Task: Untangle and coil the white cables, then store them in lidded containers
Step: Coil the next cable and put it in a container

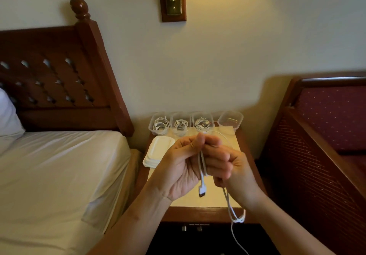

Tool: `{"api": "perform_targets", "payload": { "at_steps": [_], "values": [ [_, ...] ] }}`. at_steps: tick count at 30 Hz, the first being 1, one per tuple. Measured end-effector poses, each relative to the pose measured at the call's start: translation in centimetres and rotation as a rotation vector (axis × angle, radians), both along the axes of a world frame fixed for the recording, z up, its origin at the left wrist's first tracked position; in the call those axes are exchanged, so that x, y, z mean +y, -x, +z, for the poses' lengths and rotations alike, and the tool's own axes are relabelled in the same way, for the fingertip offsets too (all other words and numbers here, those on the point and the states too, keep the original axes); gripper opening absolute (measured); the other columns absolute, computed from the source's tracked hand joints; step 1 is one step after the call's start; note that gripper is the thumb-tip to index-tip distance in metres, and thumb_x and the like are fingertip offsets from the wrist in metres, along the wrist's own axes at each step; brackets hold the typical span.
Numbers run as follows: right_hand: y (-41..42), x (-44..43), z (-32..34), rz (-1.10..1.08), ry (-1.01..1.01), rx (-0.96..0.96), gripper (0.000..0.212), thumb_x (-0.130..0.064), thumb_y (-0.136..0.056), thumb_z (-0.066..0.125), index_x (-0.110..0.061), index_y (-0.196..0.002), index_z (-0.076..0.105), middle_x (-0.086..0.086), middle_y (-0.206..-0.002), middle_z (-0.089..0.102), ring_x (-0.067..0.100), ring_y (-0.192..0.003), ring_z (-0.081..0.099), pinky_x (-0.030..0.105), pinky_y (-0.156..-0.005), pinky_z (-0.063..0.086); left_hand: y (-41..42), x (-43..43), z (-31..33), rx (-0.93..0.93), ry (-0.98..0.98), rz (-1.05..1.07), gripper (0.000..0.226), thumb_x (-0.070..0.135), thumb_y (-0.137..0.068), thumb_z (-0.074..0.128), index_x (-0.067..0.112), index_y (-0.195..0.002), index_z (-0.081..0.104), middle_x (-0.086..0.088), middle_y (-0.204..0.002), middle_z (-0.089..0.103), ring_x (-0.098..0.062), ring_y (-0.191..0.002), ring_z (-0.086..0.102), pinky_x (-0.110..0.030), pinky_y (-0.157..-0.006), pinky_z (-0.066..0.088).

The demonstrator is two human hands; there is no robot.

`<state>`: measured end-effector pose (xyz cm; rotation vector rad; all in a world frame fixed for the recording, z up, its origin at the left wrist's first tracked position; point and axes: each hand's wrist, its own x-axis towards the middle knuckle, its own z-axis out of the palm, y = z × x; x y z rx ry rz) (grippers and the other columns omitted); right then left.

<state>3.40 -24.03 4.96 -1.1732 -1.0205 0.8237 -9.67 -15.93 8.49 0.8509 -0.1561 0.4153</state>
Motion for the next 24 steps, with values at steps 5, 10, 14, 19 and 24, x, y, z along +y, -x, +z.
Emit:
{"api": "perform_targets", "payload": {
  "at_steps": [5, 10, 14, 19, 24],
  "values": [
    [1.4, -0.6, -0.4, -0.004, 0.162, -0.372, 0.052, 0.01, -0.095, 0.047, -0.031, -0.066, 0.06, -0.007, -0.057, 0.054, 0.007, -0.052, 0.04, 0.027, -0.053, 0.035, -0.4, 0.7, -0.3, 0.133, -0.026, 0.234, 0.03, 0.011, -0.104, 0.05, -0.01, -0.12, 0.065, -0.03, -0.118, 0.07, -0.047, -0.113, 0.069, -0.056, -0.099, 0.055],
    [1.7, -1.4, -0.6, -0.003, 0.151, -0.595, 0.025, -0.006, -0.1, 0.057, -0.018, -0.081, 0.067, -0.003, -0.069, 0.063, 0.019, -0.064, 0.053, 0.038, -0.06, 0.042, -0.8, 1.3, -0.2, 0.386, -0.315, 0.46, 0.028, 0.006, -0.109, 0.044, -0.012, -0.12, 0.063, -0.03, -0.122, 0.069, -0.042, -0.119, 0.068, -0.056, -0.107, 0.051],
    [0.7, -2.4, 1.0, 0.088, 0.174, -0.617, 0.019, -0.018, -0.1, 0.064, -0.014, -0.083, 0.073, -0.008, -0.054, 0.055, 0.009, -0.049, 0.039, 0.028, -0.051, 0.033, -0.9, 0.7, 0.1, 0.668, -0.904, 0.552, 0.026, 0.009, -0.109, 0.045, 0.005, -0.112, 0.07, -0.008, -0.109, 0.076, -0.016, -0.105, 0.073, -0.041, -0.097, 0.059],
    [-1.9, -3.3, 3.8, 0.163, 0.183, -0.241, 0.025, -0.027, -0.096, 0.07, -0.01, -0.077, 0.074, 0.001, -0.051, 0.045, 0.02, -0.045, 0.034, 0.031, -0.045, 0.028, 0.1, 1.7, 1.3, 0.77, -1.159, 0.376, 0.028, 0.012, -0.11, 0.045, -0.002, -0.091, 0.059, -0.006, -0.066, 0.064, -0.009, -0.05, 0.057, -0.027, -0.057, 0.045],
    [-3.3, -3.1, 5.3, 0.073, 0.065, -0.221, 0.024, -0.026, -0.085, 0.074, -0.007, -0.07, 0.073, -0.007, -0.046, 0.046, 0.01, -0.042, 0.034, 0.024, -0.045, 0.026, 0.4, 1.7, 1.7, 0.645, -0.917, 0.07, 0.057, 0.028, -0.114, 0.032, -0.011, -0.09, 0.066, -0.003, -0.049, 0.048, -0.015, -0.046, 0.034, -0.026, -0.055, 0.033]
  ]
}}
